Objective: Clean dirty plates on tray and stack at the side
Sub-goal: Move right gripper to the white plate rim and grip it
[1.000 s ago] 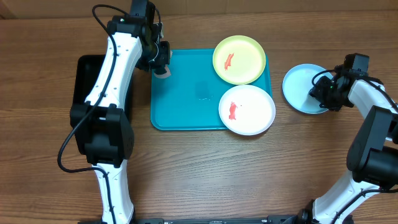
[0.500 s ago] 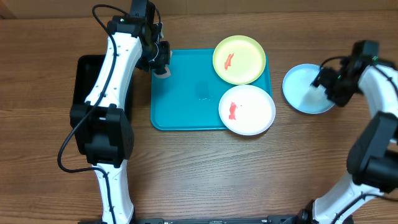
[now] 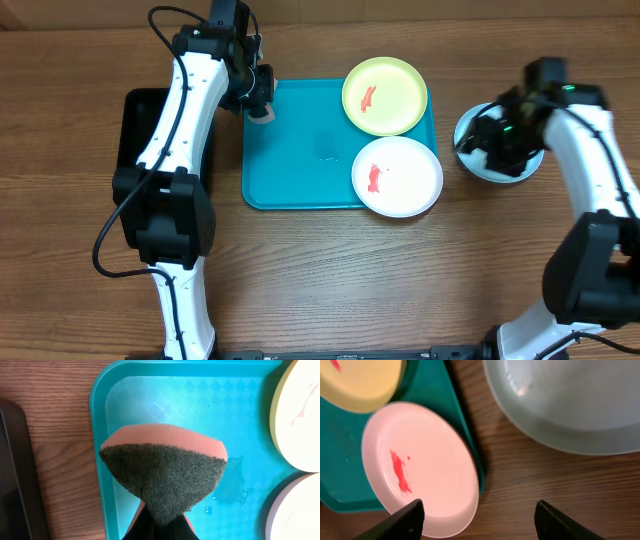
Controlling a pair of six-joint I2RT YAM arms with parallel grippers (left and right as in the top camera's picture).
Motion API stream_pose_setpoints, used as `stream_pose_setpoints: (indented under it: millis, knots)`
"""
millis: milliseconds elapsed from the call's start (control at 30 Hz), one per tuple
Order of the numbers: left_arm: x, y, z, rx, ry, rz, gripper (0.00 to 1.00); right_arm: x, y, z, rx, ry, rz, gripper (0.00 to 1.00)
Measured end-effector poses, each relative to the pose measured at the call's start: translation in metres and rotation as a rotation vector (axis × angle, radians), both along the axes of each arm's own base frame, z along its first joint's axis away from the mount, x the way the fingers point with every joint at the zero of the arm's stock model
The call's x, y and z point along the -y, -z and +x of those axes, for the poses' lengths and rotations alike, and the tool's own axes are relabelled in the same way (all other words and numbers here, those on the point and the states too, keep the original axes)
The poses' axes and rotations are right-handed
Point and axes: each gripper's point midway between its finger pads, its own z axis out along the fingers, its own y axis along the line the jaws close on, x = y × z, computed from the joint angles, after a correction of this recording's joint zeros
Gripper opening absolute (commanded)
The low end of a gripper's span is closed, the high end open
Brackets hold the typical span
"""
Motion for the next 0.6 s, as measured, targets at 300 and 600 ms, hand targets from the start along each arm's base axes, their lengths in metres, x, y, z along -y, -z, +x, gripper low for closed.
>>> stream_pose_setpoints:
  millis: [300,600]
  knots:
    - [0.000,0.000,0.000,0.000,0.000,0.000,0.05,-0.013,0.043,-0.004,0.023,-0.104,-0.137,0.50]
    - [0.000,0.000,0.000,0.000,0.000,0.000,0.04,-0.022,0.060,-0.001,0.068,-0.132,-0.166,0.47]
